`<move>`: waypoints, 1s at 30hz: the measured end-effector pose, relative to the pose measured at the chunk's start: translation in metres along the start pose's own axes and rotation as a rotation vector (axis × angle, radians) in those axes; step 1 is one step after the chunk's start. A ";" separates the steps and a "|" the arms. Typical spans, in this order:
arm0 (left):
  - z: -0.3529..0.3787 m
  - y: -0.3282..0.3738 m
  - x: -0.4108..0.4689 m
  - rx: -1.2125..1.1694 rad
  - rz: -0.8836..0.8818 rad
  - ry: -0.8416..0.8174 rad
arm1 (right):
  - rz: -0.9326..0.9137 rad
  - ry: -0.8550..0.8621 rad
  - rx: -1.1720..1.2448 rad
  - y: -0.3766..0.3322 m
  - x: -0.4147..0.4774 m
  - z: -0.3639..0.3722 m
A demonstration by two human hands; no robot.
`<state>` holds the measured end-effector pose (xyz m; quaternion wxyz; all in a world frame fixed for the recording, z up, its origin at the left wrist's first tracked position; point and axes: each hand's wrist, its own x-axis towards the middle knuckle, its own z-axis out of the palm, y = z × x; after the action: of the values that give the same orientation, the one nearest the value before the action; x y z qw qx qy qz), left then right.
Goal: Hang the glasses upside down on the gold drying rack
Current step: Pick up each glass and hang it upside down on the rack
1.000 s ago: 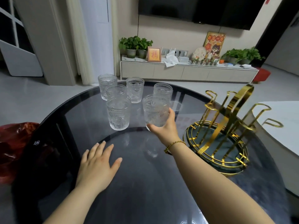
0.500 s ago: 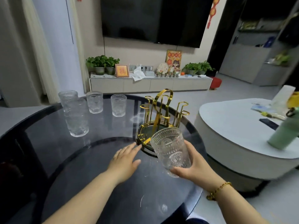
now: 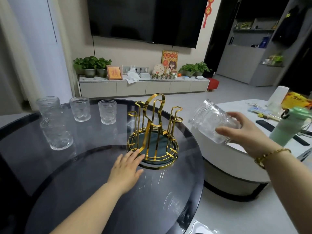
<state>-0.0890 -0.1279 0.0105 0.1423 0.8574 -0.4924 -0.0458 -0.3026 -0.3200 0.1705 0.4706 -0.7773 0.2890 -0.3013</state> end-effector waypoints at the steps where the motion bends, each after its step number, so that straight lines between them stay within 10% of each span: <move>1: 0.002 -0.001 -0.001 0.000 -0.001 0.014 | 0.018 0.007 0.017 -0.007 0.008 -0.002; 13: -0.012 -0.033 -0.011 -0.038 -0.005 0.032 | -0.042 0.087 -0.374 -0.078 0.099 0.029; 30: 0.006 -0.060 0.005 -0.310 -0.204 0.060 | -0.182 -0.348 -0.822 -0.118 0.167 0.136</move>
<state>-0.0376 -0.1047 -0.0122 0.2818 0.8717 -0.3856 -0.1098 -0.0733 -0.3208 0.2592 0.1363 -0.9609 0.2317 -0.0665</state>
